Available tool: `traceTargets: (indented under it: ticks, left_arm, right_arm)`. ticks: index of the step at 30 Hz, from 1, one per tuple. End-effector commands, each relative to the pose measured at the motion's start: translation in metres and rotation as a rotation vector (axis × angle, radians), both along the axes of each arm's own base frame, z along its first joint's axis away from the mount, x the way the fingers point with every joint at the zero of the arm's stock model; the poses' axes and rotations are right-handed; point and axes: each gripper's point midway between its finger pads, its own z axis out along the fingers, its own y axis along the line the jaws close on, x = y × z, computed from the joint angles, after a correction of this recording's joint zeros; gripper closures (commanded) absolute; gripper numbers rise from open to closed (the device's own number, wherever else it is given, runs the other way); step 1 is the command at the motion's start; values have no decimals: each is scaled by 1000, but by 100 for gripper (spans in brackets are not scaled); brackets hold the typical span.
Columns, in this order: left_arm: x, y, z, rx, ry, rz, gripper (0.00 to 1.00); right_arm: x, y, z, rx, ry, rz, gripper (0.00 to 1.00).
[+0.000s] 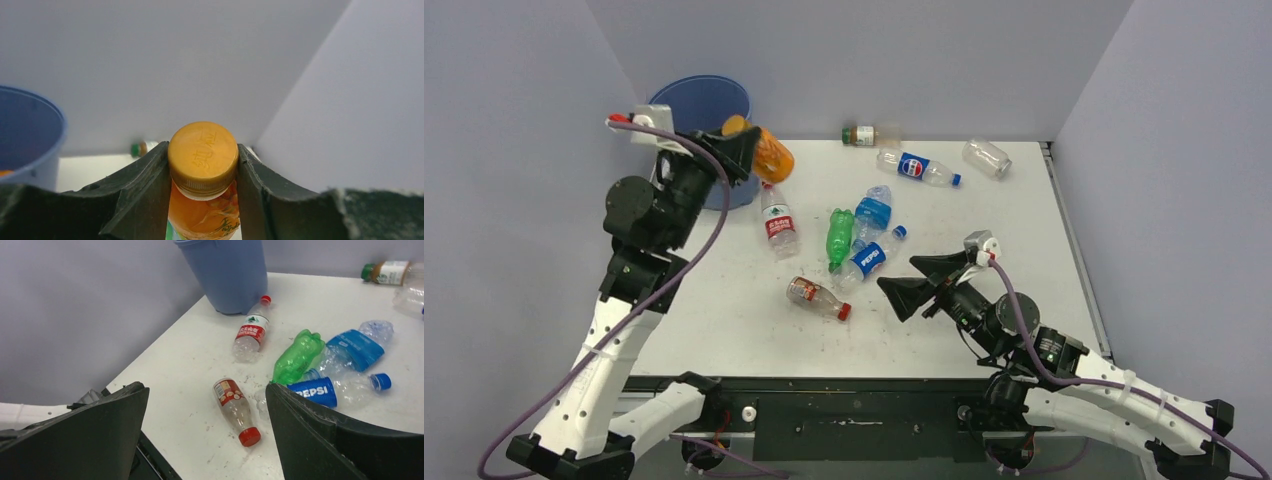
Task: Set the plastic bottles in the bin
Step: Place the plastic bottle in the trash bin.
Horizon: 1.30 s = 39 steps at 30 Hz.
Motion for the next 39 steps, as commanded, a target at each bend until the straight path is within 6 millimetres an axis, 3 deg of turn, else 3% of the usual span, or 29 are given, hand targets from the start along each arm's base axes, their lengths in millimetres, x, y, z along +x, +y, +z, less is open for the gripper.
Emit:
traceTargets:
  ticks: [1, 7, 14, 18, 23, 29, 35, 37, 39]
  left_arm:
    - [34, 36, 38, -22, -48, 157, 100]
    - [81, 81, 60, -202, -80, 288, 100]
    - [119, 139, 66, -139, -147, 590, 100]
    - [140, 156, 62, -62, -154, 690, 100]
    - [181, 164, 25, 80, -89, 764, 100]
    - [214, 172, -20, 168, -33, 807, 100]
    - [239, 178, -42, 209, -1, 826, 100]
    - [244, 177, -47, 216, 7, 825, 91]
    - [248, 176, -52, 215, 17, 819, 72]
  right_arm:
    - [14, -17, -39, 19, 99, -141, 10]
    - [27, -36, -83, 7, 175, -285, 10]
    - [24, -46, -109, -74, 191, -304, 10]
    - [24, -45, -117, -84, 193, -296, 10]
    - [27, -45, -122, -125, 186, -310, 10]
    - [30, -52, -115, -140, 161, -338, 10]
    - [32, -57, -110, -140, 142, -361, 10]
    - [32, -58, -110, -146, 142, -362, 10]
    - [33, -56, -111, -147, 143, -359, 10]
